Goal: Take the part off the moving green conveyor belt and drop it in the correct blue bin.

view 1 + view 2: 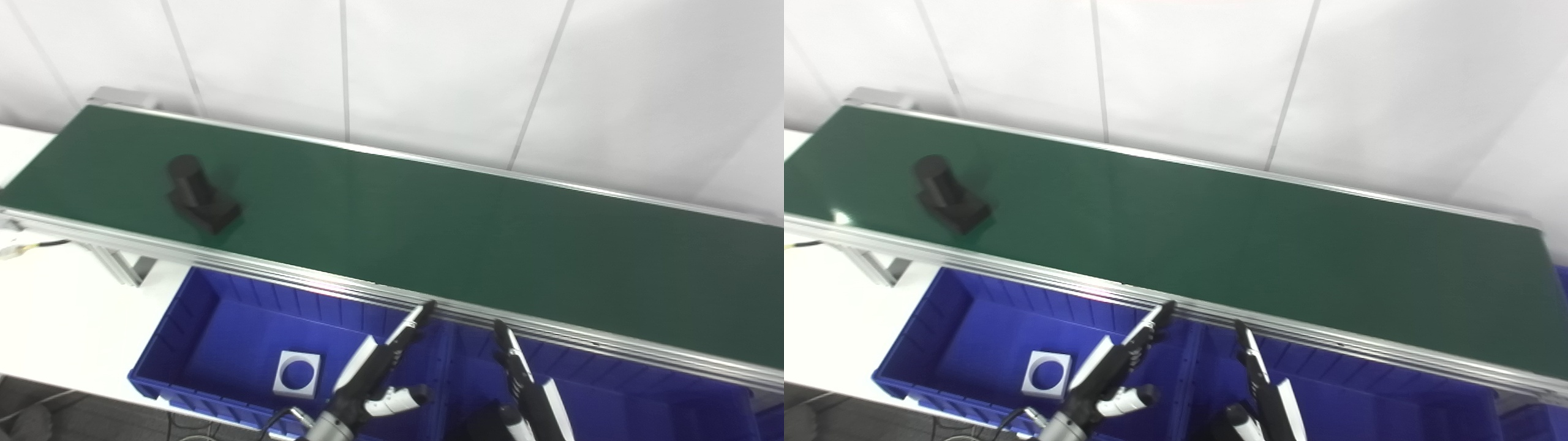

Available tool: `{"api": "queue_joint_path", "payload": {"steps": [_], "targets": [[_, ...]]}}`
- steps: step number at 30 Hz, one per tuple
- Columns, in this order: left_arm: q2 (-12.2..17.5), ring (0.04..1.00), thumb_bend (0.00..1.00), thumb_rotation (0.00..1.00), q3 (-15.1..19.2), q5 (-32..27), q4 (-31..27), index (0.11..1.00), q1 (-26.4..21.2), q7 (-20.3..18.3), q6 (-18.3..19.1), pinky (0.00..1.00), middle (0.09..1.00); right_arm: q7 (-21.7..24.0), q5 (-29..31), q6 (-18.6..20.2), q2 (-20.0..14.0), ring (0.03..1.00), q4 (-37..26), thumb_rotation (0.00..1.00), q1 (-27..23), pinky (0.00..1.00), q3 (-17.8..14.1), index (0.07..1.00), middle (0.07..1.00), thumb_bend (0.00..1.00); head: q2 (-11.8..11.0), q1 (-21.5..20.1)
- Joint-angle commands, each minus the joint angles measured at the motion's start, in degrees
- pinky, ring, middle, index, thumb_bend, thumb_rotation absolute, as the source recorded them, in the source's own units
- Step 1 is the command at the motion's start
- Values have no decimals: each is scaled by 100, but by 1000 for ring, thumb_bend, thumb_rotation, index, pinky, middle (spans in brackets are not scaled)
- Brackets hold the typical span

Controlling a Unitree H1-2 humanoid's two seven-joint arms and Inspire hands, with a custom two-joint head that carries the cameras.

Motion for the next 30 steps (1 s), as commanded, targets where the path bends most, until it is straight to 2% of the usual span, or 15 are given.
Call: {"api": "queue_joint_path", "payload": {"steps": [1,6,16,23,24,30], "targets": [[-56,988,892,807,-99,72,-32,976,-118,200,-231,953,994,22,121,-294,-17,996,-68,986,-89,961,0,1000,1000,867,1,7],[-8,989,902,796,-257,119,54,972,-182,418,-231,949,992,20,178,-294,-26,982,-29,965,-83,950,-21,1000,1000,867,-79,52],[77,992,893,787,-418,82,63,975,-218,547,-231,963,994,-20,150,-294,-26,972,-9,959,-98,940,2,1000,1000,870,-100,57],[107,988,901,786,-500,66,214,978,-259,611,-232,956,989,-6,156,-294,-34,975,104,968,-121,941,16,1000,1000,887,-414,55],[114,987,900,785,-522,64,255,978,-281,640,-232,955,988,-10,158,-294,-33,975,144,968,-134,941,17,1000,1000,889,-521,77],[172,983,882,777,-681,70,397,972,-386,861,-231,949,985,-63,134,-294,-54,967,234,969,-172,928,41,1000,1000,868,-578,87]]}}
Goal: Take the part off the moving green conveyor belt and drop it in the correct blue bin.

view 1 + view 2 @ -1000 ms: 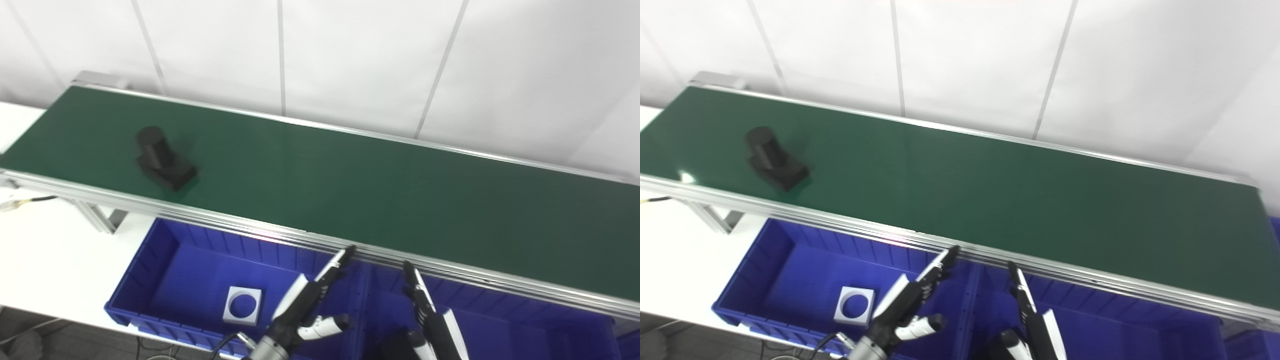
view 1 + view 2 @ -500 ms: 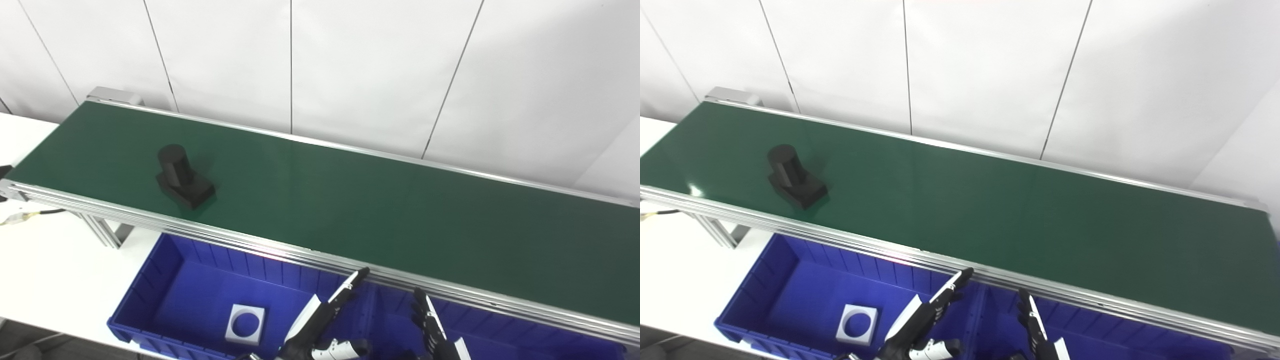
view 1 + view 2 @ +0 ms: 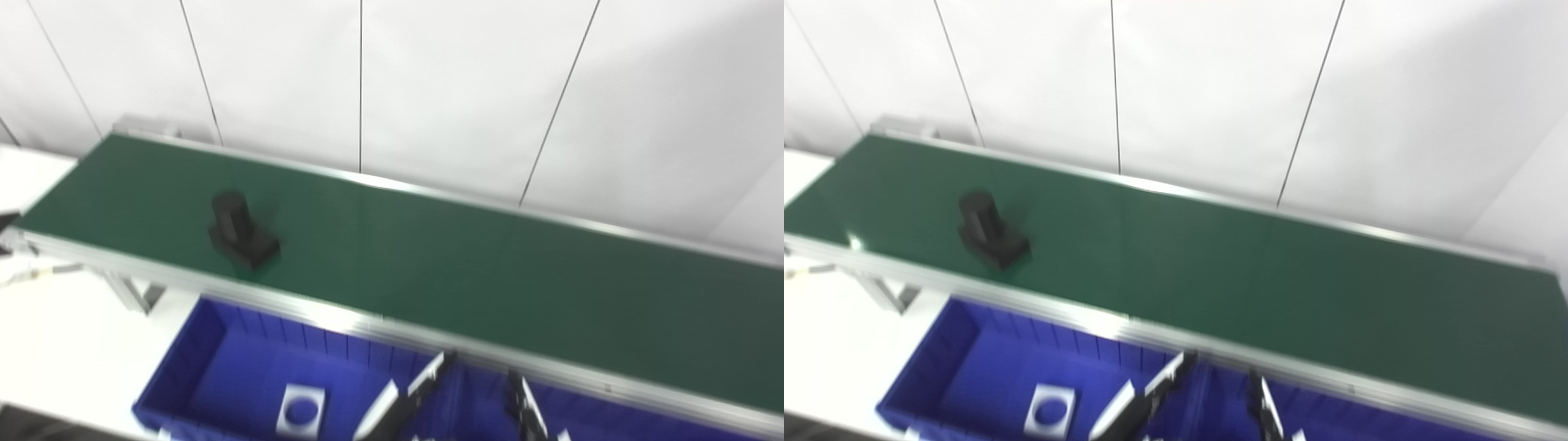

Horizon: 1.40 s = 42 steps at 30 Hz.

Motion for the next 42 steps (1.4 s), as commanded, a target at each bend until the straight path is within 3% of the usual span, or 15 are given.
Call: {"api": "queue_joint_path", "payload": {"steps": [1,9,18,23,27,32,39,42], "targets": [[26,982,883,778,-85,-24,-46,971,-129,180,-229,946,984,-38,21,-294,-23,966,-110,965,-62,930,12,1000,1000,865,3,10],[68,988,899,777,-206,-38,-118,970,-154,317,-230,957,985,-54,20,-294,-45,957,-124,955,-63,917,12,1000,999,890,7,8],[97,985,903,764,-187,-133,-361,977,-147,318,-230,945,988,-357,-144,-294,-94,870,-311,960,-17,810,6,989,941,937,57,4],[110,984,914,751,-91,-295,-510,974,-145,251,-230,949,987,-672,-195,-294,-197,815,-757,965,82,748,35,964,902,903,93,-17],[153,990,925,763,0,-362,-599,982,-139,147,-230,955,994,-846,-215,-294,-274,789,-1187,997,228,741,2,989,873,962,142,-94],[203,975,905,760,124,-420,-664,979,-137,68,-230,940,990,-980,-93,-294,-280,794,-1663,1000,367,723,-171,1000,897,958,190,-227],[221,965,884,770,207,-379,-711,972,-120,89,-230,943,979,-1044,57,-294,-118,751,-2004,1000,406,686,-472,985,858,903,191,-201],[232,967,894,783,232,-346,-765,974,-95,79,-229,948,979,-935,262,-294,-15,769,-2059,981,413,711,-701,986,881,894,222,-270]]}}
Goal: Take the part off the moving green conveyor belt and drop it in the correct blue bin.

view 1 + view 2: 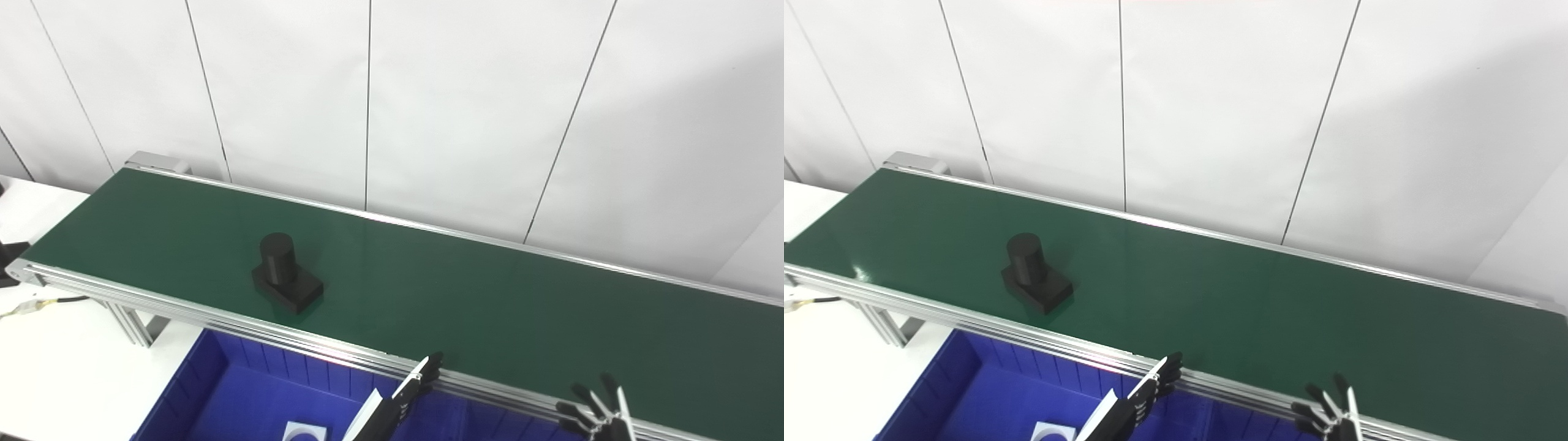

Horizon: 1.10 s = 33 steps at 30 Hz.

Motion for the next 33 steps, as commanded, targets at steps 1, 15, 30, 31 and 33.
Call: {"api": "queue_joint_path", "payload": {"steps": [1,15,30,31,33], "targets": [[15,966,894,783,40,26,-229,973,-34,-11,-218,949,978,66,130,-276,48,768,-229,976,-15,710,-195,982,881,890,3,2],[-3,972,849,762,-443,507,-303,978,-296,275,-218,994,959,313,-127,-275,-489,888,409,988,-618,793,-974,1000,983,928,79,-525],[-210,947,862,811,-822,772,-200,982,-668,579,-218,1000,943,1068,401,-271,-501,927,451,896,-1413,864,-1578,1000,975,970,114,-759],[-218,947,862,811,-825,768,-191,982,-679,588,-218,1000,943,1066,375,-264,-468,927,488,897,-1486,865,-1597,1000,975,970,103,-762],[-225,944,858,807,-833,756,-193,979,-694,596,-218,1000,938,1068,358,-259,-399,926,556,907,-1609,944,-1627,1000,959,980,90,-780]]}}
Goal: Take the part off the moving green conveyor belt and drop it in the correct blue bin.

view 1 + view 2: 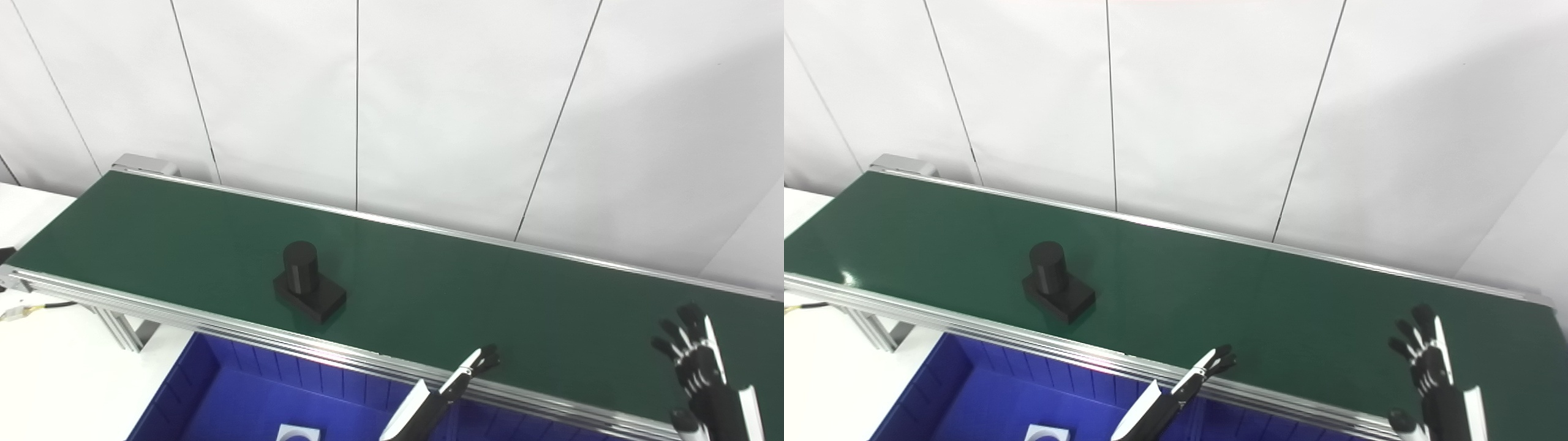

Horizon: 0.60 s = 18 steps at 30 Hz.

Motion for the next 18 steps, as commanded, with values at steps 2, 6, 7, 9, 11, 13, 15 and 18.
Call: {"api": "queue_joint_path", "payload": {"steps": [2,6,7,9,11,13,15,18], "targets": [[-122,941,851,803,-60,39,-95,979,-184,130,-215,997,936,15,-177,-259,31,919,36,925,-261,976,-91,996,925,981,-17,-14],[-155,940,841,807,-110,52,-111,982,-203,165,-215,992,934,69,-248,-262,46,888,154,931,-431,941,-85,964,860,975,-30,12],[-162,936,849,805,-120,49,-116,978,-204,173,-215,981,927,96,-216,-261,55,854,176,913,-466,879,-82,933,837,952,-30,12],[-176,931,857,807,-134,69,-143,975,-183,179,-215,963,920,168,-133,-255,76,814,287,898,-574,789,-66,905,821,931,-29,22],[-181,930,861,807,-150,66,-183,977,-155,151,-215,947,918,229,-157,-257,85,785,388,895,-693,725,-40,891,819,912,-14,25],[-178,930,864,803,-170,20,-195,977,-134,87,-215,958,918,323,-129,-231,105,774,478,886,-823,699,-1,885,818,915,-14,25],[-176,924,866,799,-186,-1,-204,976,-112,41,-215,967,912,401,-146,-219,120,768,548,882,-945,685,43,884,819,911,-14,25],[-142,914,856,798,-217,40,-257,973,-62,29,-214,970,907,445,-333,-66,185,761,512,886,-1120,672,132,887,823,892,56,53]]}}
